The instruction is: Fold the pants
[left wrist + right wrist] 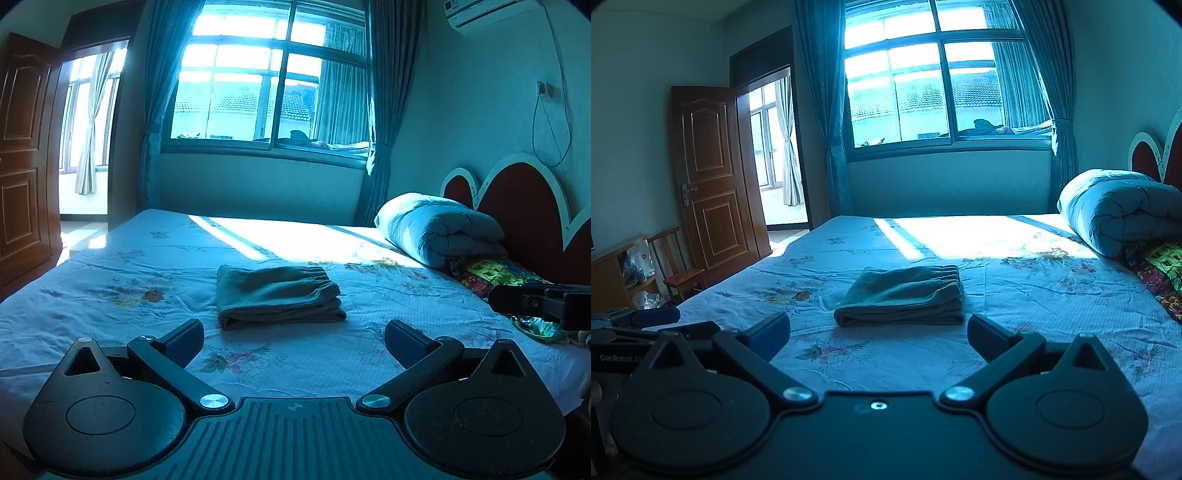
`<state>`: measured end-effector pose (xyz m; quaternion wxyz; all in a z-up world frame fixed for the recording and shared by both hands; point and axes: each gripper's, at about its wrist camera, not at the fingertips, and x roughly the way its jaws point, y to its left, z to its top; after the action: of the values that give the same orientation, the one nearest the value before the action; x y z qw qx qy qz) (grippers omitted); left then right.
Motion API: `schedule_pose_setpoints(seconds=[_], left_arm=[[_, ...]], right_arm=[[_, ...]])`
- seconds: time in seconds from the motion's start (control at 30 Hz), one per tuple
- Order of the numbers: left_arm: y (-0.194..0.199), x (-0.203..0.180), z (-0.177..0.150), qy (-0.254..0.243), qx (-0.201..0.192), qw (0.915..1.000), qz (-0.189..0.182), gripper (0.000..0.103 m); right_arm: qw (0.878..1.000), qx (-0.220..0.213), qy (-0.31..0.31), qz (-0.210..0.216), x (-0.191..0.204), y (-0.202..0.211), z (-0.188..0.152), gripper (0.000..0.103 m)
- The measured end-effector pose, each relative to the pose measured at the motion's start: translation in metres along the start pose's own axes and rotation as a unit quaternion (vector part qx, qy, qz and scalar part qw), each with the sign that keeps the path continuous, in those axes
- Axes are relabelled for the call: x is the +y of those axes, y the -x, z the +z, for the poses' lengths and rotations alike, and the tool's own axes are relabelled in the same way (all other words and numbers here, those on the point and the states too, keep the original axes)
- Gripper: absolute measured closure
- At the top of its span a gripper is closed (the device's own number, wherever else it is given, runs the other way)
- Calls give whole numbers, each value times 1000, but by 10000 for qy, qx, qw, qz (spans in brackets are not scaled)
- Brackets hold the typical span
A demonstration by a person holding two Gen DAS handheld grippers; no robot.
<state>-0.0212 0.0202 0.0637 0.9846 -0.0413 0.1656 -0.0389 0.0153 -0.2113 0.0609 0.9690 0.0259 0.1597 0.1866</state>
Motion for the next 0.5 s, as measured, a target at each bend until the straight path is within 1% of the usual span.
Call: schedule_pose_setpoints(seconds=[0.5], left_arm=[[1, -3, -1, -36, -32, 10000, -36, 0]], right_arm=[[10000, 10, -5, -4, 1, 0, 0, 6]])
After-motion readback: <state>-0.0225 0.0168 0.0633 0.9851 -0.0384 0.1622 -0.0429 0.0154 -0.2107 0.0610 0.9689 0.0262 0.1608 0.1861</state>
